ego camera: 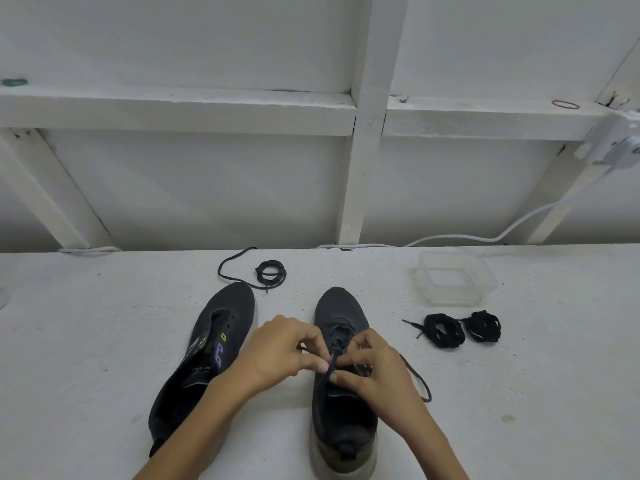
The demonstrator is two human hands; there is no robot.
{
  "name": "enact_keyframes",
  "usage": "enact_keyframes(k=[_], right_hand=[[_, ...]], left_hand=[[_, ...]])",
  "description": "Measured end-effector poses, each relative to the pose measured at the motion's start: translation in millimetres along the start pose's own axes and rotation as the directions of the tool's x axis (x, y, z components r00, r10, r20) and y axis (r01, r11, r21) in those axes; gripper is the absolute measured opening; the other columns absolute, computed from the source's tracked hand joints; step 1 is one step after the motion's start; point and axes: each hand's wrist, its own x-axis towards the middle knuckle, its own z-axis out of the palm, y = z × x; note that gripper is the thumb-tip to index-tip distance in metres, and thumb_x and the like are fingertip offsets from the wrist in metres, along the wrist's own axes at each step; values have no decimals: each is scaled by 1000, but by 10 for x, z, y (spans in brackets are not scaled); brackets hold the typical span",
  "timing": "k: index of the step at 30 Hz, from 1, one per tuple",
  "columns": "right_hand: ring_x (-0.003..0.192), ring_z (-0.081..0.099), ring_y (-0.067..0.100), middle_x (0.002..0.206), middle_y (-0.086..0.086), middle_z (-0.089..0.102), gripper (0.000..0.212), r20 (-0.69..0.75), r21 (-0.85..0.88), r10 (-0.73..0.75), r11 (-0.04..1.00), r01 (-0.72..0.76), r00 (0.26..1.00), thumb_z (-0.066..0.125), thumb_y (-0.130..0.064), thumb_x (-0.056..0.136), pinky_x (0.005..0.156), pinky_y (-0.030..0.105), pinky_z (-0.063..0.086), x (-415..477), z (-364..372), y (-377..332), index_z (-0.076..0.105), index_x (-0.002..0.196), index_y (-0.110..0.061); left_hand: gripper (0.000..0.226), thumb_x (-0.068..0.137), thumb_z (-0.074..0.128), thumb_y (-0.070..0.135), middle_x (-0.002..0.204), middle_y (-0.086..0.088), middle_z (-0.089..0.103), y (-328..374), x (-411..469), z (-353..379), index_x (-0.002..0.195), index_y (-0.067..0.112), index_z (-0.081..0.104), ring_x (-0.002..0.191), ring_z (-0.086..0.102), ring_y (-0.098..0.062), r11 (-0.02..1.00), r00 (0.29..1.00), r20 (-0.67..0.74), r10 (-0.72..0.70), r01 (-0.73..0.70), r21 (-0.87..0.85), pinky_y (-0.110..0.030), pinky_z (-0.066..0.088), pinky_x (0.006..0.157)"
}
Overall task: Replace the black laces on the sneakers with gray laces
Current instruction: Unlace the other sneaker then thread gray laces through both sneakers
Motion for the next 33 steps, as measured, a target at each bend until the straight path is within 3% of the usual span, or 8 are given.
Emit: enact_keyframes(k=[3, 7, 10, 15, 22, 27, 30, 33], right_hand=[[88, 54, 1, 94, -16, 52, 2, -27, 29, 15, 999, -14, 1000, 78, -31, 77, 75, 27, 48, -20, 10, -15, 76, 78, -32], [91, 54, 0, 94, -16, 52, 18, -42, 57, 24, 998, -22, 999, 78, -26, 77, 76, 24, 45, -20, 17, -23, 68, 67, -36], [94, 52, 0, 94, -16, 52, 23, -35, 50, -12, 999, 14, 999, 78, -24, 77, 76, 20, 42, -7, 6, -25, 65, 65, -39], [98, 49, -1, 96, -20, 53, 17, -72, 28, -66, 997, 68, 995, 70, -36, 64, 82, 25, 39, 29, -94, -124, 62, 53, -47], [97, 58, 11, 96, -16, 58, 7, -63, 169, -84, 981, 94, 994, 71, -33, 69, 81, 43, 54, 58, -379, -203, 73, 65, -38], [88, 64, 4, 90, -11, 72, 22, 103, 142, -45, 989, 30, 994, 73, -11, 83, 80, 13, 46, -14, -499, 5, 75, 86, -33], [82, 66, 3, 84, -12, 74, 19, 114, 105, 37, 993, -49, 993, 76, -10, 81, 78, 14, 47, -39, -536, 122, 76, 83, -29], [79, 68, 8, 79, -7, 74, 22, 96, 136, 67, 987, -79, 993, 77, -8, 78, 79, 21, 52, -40, -465, 131, 76, 75, -30]], left_hand=[[12, 71, 78, 39, 80, 21, 71, -98, 7, 58, 81, 41, 71, 68, 64, -5, 996, 1000, 4, 10, -9, -88, -34, 54, 76], [28, 82, 73, 33, 113, 21, 62, -192, -88, 188, 109, 42, 68, 108, 57, -3, 973, 984, -88, 157, -169, -157, -16, 41, 92], [23, 90, 65, 36, 123, 20, 56, -193, -189, 266, 113, 41, 67, 122, 51, -5, 957, 970, -112, 215, -232, -173, -20, 39, 102], [25, 82, 54, 51, 117, 29, 50, -143, -217, 322, 107, 46, 60, 116, 42, 8, 962, 940, -244, 236, -192, 194, -19, 32, 96], [20, 79, 54, 51, 114, 24, 49, -43, -142, 444, 96, 39, 54, 107, 45, 1, 940, 905, -335, 262, -160, 302, -21, 34, 88], [44, 93, 27, 57, 132, 21, 41, -15, -55, 519, 103, 34, 64, 125, 34, -2, 909, 934, -238, 266, -162, 384, -25, 27, 95], [48, 92, 27, 59, 136, 25, 37, -7, -68, 555, 108, 35, 66, 127, 27, 3, 935, 944, -234, 234, -153, 320, -20, 22, 97], [31, 91, 49, 53, 135, 26, 37, 22, -58, 569, 106, 34, 68, 127, 27, 3, 953, 949, -238, 209, -144, 265, -18, 22, 96]])
